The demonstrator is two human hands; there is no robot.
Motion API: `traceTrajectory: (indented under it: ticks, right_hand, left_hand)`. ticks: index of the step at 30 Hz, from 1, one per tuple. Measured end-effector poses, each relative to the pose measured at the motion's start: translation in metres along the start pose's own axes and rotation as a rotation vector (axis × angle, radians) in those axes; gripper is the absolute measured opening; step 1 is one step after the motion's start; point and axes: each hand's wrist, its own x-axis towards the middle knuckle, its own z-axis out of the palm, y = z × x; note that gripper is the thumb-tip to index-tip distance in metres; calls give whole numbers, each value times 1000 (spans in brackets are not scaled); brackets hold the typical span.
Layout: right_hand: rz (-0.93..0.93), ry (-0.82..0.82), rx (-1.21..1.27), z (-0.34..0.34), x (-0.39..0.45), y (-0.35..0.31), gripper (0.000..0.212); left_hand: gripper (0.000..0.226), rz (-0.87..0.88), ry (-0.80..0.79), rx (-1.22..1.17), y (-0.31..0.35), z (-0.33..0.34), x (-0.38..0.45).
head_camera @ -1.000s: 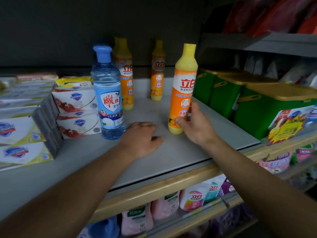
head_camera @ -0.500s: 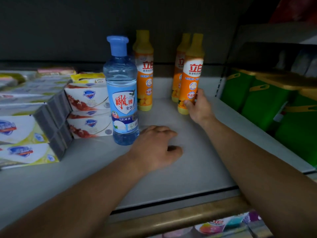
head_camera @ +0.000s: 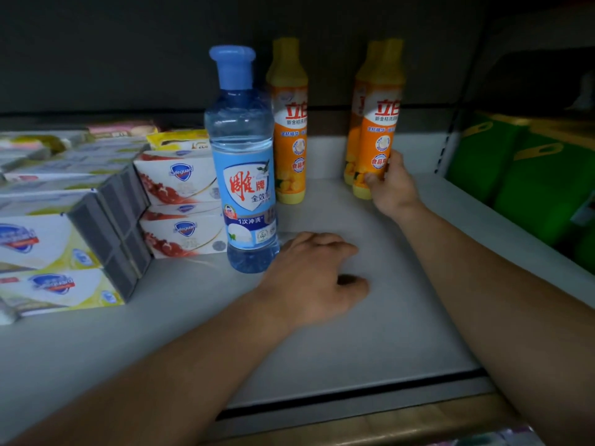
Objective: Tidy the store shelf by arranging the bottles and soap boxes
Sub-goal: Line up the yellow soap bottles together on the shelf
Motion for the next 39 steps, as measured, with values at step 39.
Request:
traceTrajectory:
  ticks: [39]
  right_hand:
    - [-254,139,106,-96,-99,-129,32]
  left_hand:
    - [54,-37,414,-495,11,-23,-5]
